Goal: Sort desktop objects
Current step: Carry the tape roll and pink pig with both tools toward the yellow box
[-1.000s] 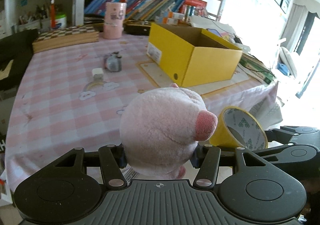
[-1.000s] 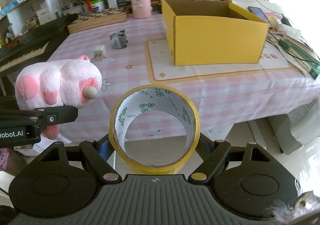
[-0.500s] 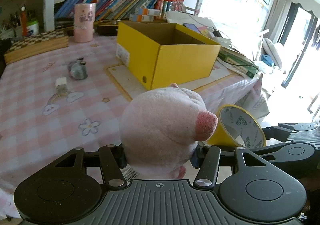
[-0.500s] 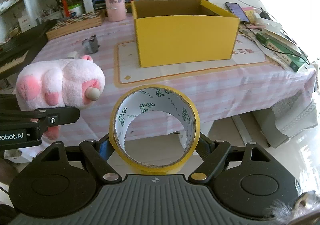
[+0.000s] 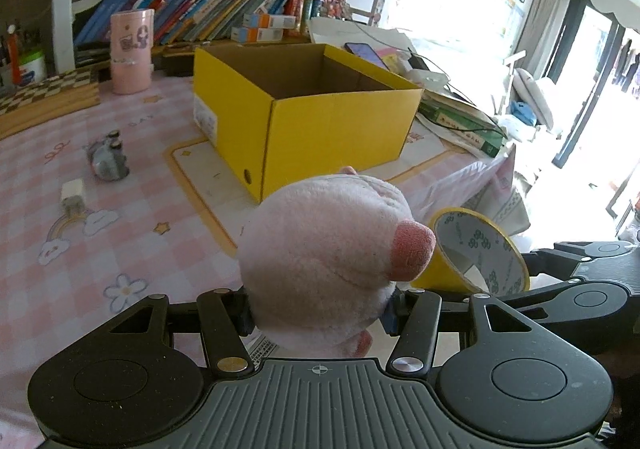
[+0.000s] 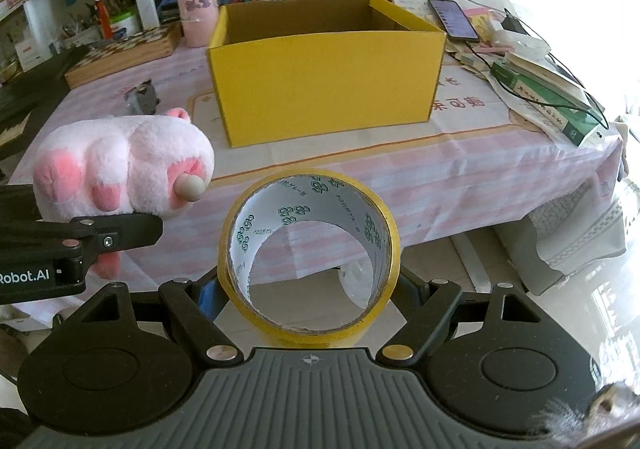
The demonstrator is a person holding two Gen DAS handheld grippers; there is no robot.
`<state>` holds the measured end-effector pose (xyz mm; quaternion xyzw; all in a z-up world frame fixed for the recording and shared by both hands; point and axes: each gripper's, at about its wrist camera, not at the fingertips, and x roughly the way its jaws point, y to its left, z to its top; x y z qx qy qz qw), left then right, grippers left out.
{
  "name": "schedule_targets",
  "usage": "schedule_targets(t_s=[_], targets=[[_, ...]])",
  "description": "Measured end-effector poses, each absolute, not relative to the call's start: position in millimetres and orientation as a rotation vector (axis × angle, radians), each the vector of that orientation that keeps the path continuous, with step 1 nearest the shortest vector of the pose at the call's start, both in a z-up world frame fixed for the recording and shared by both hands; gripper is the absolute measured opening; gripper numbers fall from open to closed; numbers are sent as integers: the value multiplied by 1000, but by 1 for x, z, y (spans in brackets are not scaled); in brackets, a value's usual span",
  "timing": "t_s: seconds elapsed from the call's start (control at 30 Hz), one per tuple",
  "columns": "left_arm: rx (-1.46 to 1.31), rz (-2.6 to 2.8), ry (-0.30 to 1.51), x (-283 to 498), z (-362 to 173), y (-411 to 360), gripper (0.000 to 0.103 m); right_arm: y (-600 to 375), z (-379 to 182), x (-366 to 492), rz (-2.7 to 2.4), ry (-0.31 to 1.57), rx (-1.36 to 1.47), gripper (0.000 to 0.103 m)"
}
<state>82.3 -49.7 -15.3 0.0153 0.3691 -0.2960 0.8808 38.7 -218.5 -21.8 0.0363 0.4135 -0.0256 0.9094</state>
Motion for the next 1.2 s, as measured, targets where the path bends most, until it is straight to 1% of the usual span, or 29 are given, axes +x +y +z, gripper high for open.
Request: schedule_targets(t_s=[0.33, 0.53, 0.8, 1.07, 1.2], targets=[[64, -642, 744, 105, -11, -81, 55, -248, -21, 64, -67, 850, 93, 79], [76, -648, 691, 118, -3, -98, 55, -266, -15, 81, -69, 817, 99, 79], [63, -619, 620, 136, 11, -117, 55, -292, 3, 106, -64, 737, 72, 79], [14, -555, 504, 160, 36, -135, 55, -330, 39, 141, -44, 604, 53, 79], [22, -508, 487, 181, 43, -148, 55, -346, 55, 168, -10, 549, 37, 79]])
